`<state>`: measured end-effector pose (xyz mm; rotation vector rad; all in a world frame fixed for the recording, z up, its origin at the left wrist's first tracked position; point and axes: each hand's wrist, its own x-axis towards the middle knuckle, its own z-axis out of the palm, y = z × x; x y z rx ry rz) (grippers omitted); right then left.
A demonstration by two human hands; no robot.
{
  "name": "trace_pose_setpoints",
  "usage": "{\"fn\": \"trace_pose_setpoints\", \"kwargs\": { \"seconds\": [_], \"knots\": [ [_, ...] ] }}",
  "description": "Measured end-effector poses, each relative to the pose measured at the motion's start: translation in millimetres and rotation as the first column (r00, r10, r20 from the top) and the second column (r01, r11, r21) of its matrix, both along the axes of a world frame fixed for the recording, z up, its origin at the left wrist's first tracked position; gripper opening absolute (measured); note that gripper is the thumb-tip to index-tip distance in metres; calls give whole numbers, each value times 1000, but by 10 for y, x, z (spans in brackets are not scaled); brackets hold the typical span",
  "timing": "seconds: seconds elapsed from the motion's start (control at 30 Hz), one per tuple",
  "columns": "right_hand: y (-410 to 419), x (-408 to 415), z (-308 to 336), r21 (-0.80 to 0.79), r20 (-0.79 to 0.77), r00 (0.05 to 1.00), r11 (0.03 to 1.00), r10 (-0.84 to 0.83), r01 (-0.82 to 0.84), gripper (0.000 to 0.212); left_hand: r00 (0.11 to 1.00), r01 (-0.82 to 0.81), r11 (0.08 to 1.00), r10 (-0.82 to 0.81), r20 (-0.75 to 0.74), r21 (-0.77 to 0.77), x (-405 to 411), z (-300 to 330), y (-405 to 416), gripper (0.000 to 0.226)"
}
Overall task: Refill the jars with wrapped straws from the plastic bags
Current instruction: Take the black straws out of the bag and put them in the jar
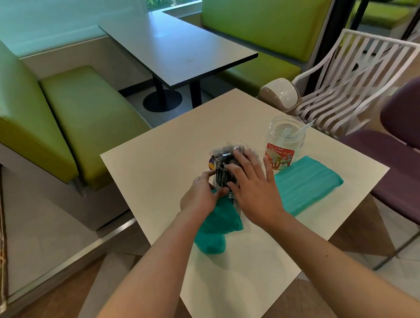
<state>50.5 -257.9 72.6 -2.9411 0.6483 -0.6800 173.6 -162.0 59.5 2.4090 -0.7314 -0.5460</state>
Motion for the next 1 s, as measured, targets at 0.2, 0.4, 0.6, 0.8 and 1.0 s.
{"fn": "trace_pose_setpoints", "kwargs": {
  "seconds": [0.2,0.4,0.6,0.8,1.0],
  "knots": [
    [-96,200,349,112,-45,999,993,-21,25,73,1000,-9,1000,9,-17,-7,-1,-33,9,58],
    [-225,428,387,223,-202,979,975,35,11,54,998,-8,1000,7,-58,-6,11,-3,13,64],
    [-183,529,460,123,-116,984,981,-138,152,49,995,-14,1000,14,-104,-4,31,3,1,67],
    [-221,494,476,40,-198,966,983,-167,179,74,994,-23,1000,25,-105,20,28,-6,-2,70],
    [-210,461,440,122,-60,989,984,137,-129,39,990,-42,999,41,-134,-5,39,-41,-19,67]
  ]
}}
